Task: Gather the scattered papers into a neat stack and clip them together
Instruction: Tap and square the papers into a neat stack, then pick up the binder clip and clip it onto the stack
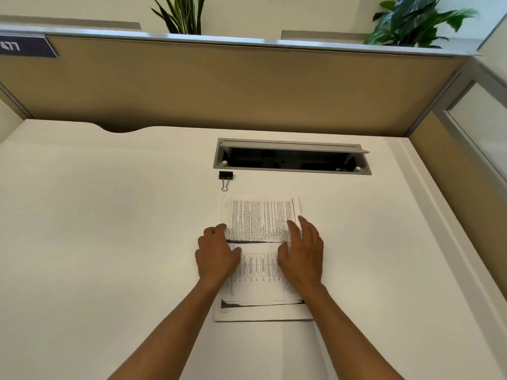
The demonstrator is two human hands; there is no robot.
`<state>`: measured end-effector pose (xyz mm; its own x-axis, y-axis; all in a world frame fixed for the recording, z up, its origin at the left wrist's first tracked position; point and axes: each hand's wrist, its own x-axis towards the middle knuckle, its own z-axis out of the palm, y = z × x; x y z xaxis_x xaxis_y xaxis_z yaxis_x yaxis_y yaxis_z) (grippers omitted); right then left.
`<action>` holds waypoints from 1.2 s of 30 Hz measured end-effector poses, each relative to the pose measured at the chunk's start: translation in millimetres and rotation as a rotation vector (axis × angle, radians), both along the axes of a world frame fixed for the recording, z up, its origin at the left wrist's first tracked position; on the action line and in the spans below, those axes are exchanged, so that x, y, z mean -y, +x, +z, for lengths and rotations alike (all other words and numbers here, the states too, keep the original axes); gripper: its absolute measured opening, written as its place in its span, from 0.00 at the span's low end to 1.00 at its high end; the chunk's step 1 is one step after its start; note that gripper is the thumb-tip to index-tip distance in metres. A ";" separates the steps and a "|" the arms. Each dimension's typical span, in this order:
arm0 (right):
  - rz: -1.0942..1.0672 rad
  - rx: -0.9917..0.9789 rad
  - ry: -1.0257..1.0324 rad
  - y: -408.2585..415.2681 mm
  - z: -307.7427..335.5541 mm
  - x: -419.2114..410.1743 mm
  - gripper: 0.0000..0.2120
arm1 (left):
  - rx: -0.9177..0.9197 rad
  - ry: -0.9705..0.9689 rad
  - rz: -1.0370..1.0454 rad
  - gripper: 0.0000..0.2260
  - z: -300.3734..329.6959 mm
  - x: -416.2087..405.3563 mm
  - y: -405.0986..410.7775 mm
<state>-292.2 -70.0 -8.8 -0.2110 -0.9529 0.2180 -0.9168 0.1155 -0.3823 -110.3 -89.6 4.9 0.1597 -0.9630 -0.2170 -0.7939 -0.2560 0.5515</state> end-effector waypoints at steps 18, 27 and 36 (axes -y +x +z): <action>0.143 -0.129 0.155 5.6 -27.4 11.5 0.24 | 0.049 -0.186 0.030 0.23 10.1 79.0 -0.1; 0.147 -0.129 0.117 4.9 -31.5 12.6 0.24 | 0.306 -0.068 -0.143 0.25 -0.5 165.0 -12.8; 0.139 -0.132 0.132 5.4 -31.1 12.8 0.24 | 0.272 -0.267 -0.177 0.14 -15.4 166.6 5.1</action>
